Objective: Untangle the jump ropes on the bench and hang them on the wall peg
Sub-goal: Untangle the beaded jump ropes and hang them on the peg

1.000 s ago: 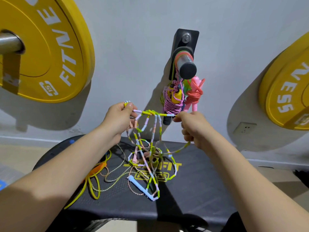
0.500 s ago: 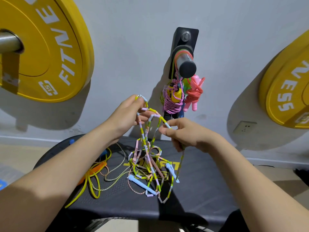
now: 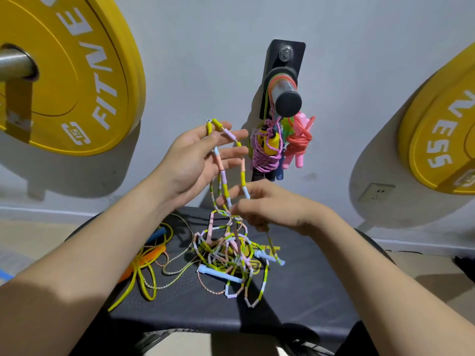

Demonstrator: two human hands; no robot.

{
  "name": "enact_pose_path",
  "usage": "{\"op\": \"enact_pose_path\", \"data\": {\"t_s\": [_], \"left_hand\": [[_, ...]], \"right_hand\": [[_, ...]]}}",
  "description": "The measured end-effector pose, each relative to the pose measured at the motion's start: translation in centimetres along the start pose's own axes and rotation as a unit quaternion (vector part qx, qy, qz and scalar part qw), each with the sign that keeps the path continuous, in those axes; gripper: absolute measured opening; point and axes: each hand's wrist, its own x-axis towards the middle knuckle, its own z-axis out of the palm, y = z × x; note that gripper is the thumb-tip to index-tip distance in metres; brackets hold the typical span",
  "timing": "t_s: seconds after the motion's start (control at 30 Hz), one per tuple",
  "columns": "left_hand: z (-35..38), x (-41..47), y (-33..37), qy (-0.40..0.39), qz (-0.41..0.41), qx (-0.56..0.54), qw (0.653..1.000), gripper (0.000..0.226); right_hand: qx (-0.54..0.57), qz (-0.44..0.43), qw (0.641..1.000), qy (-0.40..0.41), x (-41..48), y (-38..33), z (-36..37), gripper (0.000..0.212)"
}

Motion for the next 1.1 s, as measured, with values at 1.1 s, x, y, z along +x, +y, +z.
{"op": "enact_pose_path", "data": {"t_s": [1.1], "left_hand": [[-0.6,-0.1,-5.4,-0.158,-0.052,0.43,0.888,0.025]], "right_hand": [[-0.257,0.021,0.94,0.225,-0.4,0.8,-2.7,0.024]]}}
